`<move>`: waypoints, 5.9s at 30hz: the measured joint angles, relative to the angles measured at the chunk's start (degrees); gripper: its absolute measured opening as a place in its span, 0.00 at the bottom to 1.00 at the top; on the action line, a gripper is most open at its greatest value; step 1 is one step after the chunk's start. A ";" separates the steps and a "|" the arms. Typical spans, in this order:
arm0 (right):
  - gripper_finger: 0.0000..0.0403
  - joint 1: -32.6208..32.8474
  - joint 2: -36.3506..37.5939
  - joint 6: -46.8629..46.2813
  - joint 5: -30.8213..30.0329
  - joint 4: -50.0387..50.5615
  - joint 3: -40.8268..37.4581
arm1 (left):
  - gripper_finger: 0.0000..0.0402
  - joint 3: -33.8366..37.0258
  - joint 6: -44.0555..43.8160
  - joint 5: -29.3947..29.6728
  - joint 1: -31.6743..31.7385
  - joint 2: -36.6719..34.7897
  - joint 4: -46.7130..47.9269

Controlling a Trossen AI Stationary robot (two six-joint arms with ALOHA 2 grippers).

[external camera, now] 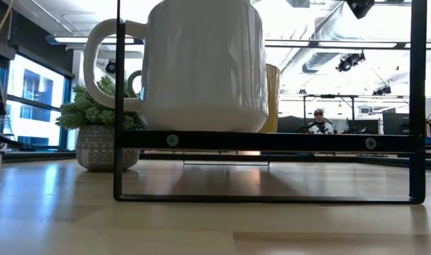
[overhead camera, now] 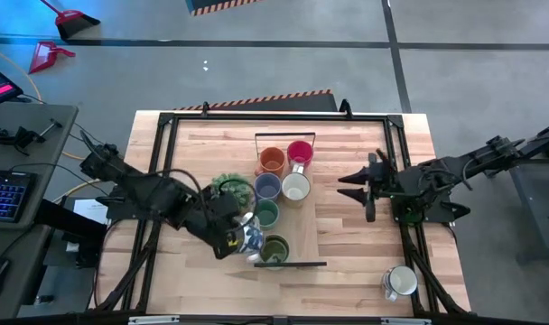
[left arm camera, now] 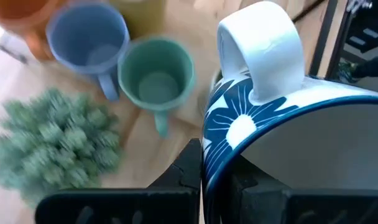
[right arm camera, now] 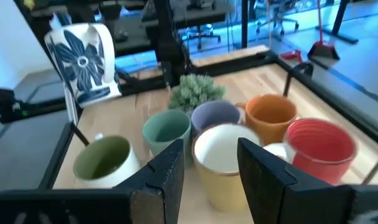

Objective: Place coffee mugs
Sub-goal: Put the left blue mug on the shelf

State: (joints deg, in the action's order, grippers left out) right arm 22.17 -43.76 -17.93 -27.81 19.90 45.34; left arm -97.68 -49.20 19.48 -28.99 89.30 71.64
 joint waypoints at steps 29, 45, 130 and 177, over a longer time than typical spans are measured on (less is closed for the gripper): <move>0.32 -0.02 8.24 1.28 -2.43 4.92 0.00 | 0.02 -23.09 22.74 -4.63 16.65 19.73 -2.84; 0.32 -0.02 8.65 -1.14 -4.11 8.70 0.00 | 0.02 -37.23 26.92 -8.00 16.61 34.19 3.99; 0.32 0.00 8.58 -1.53 -3.67 10.95 0.00 | 0.02 -36.14 35.96 -13.41 20.48 43.06 3.87; 0.32 0.00 8.58 -1.73 -2.01 13.08 0.00 | 0.27 -36.47 36.90 -17.37 21.26 44.11 1.46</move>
State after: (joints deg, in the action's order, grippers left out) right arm 22.17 -35.18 -19.66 -29.82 32.98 45.34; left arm -134.15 -12.30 2.11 -7.74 133.41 73.10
